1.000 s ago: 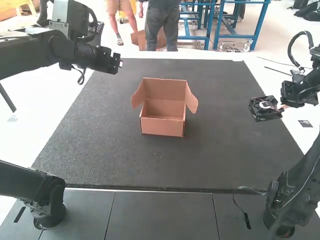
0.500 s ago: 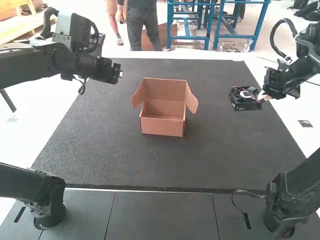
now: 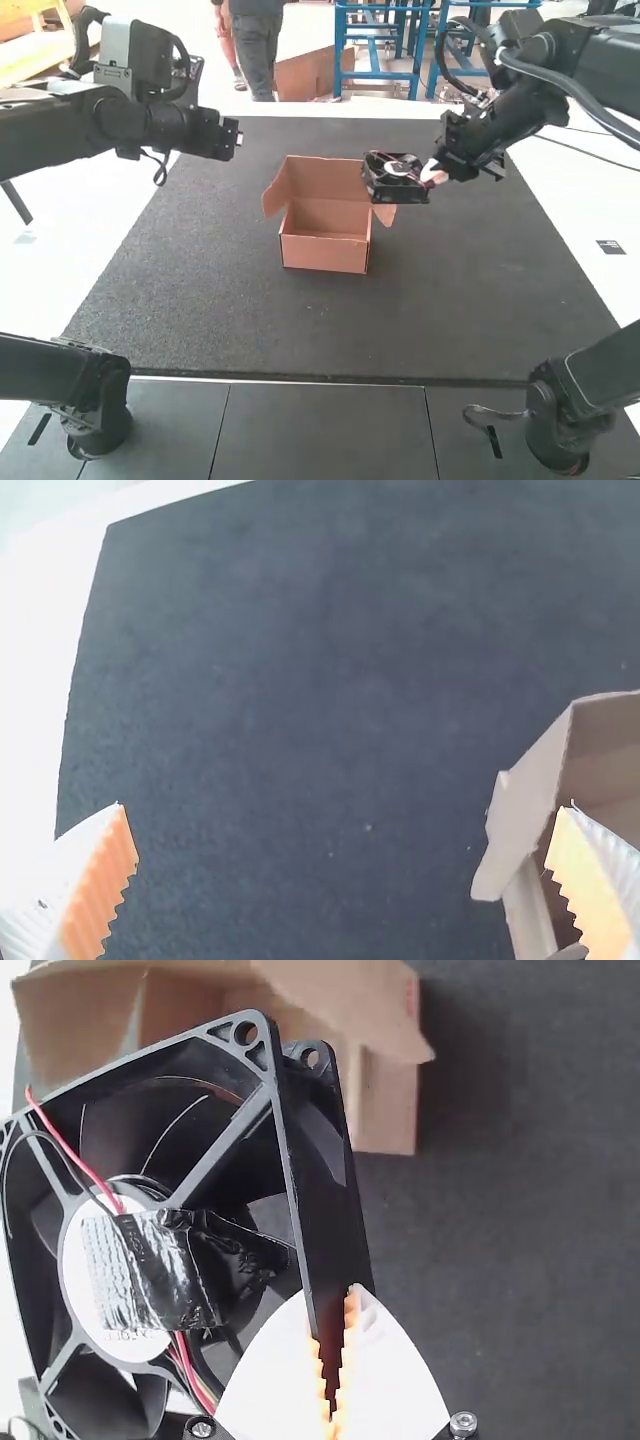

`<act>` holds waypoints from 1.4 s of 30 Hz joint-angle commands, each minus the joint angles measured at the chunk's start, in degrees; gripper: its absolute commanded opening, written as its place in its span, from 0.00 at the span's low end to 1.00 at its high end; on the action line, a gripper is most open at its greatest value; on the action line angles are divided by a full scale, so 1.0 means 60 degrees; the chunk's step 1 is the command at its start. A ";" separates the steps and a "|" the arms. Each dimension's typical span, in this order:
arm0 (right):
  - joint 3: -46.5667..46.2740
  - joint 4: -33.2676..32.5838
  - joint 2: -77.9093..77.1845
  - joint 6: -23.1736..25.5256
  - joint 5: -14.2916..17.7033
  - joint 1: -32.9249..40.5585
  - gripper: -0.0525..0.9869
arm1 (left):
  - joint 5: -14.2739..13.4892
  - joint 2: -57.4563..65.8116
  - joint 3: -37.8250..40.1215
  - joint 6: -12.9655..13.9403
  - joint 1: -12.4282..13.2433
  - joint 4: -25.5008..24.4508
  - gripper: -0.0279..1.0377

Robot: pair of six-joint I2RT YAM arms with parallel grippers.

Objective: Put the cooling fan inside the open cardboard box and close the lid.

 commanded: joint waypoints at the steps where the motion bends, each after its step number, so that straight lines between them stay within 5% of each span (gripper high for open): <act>1: 0.0416 0.0160 -0.0375 0.1324 0.0377 0.1001 0.04 | -0.0069 -0.0185 -0.0081 -0.0033 0.0082 0.0123 0.94; 9: 0.0211 0.0834 -0.0331 0.1939 0.1959 0.2554 0.03 | -0.0083 -0.0185 -0.0081 -0.0033 0.0039 0.0254 0.94; 13: 0.0108 0.1186 -0.0199 0.2173 0.2296 0.2935 0.03 | -0.0113 -0.0185 -0.0081 -0.0033 0.0039 0.0284 0.94; 26: 0.0196 0.2226 0.0944 0.4722 0.1461 0.3784 0.03 | -0.0230 -0.0185 -0.0169 -0.0033 0.0053 0.0518 0.94; 42: 0.0049 0.3104 0.2672 0.5176 0.1491 0.3697 0.03 | -0.0655 -0.0185 0.0154 -0.0048 0.0082 0.0870 0.94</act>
